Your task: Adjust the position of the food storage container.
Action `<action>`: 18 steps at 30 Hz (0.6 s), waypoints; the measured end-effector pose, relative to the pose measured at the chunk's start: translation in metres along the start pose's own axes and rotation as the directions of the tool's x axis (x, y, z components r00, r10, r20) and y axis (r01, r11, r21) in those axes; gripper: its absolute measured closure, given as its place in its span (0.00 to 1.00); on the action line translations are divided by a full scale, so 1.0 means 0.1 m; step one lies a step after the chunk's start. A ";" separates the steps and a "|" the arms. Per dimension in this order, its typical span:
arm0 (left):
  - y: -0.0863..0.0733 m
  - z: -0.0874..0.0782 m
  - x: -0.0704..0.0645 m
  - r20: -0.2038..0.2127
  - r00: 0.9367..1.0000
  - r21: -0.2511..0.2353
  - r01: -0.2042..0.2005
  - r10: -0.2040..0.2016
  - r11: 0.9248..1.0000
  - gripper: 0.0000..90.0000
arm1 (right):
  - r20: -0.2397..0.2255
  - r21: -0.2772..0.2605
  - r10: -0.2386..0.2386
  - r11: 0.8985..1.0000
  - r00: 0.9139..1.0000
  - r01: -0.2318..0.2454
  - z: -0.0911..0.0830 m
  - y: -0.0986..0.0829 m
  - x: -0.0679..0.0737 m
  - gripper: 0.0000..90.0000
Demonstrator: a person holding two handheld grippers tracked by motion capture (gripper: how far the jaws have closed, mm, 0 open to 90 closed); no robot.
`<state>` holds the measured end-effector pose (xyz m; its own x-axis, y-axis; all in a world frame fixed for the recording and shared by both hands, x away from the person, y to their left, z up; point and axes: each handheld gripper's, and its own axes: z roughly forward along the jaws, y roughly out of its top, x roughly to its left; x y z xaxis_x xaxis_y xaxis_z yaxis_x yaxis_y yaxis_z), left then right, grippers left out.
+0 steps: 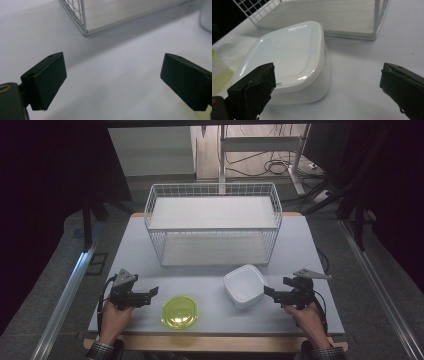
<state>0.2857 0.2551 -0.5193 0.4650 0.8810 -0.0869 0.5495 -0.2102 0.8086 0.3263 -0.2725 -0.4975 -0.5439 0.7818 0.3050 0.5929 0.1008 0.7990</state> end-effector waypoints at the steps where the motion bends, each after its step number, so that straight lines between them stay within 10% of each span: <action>1: 0.01 -0.01 0.00 0.014 1.000 0.018 0.022 -0.022 1.000 0.08 | -0.011 -0.001 0.004 1.000 1.000 -0.004 0.00 0.00 0.00 0.00; 18: 0.08 -0.08 -0.08 0.107 0.994 0.002 0.005 -0.005 1.000 0.09 | 0.001 -0.003 -0.045 0.999 0.999 0.045 -0.01 0.02 0.03 0.13</action>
<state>0.2808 0.2496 -0.5072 0.5339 0.8316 -0.1529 0.5528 -0.2065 0.8073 0.3258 -0.2707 -0.4949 -0.5693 0.7772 0.2682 0.5663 0.1342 0.8132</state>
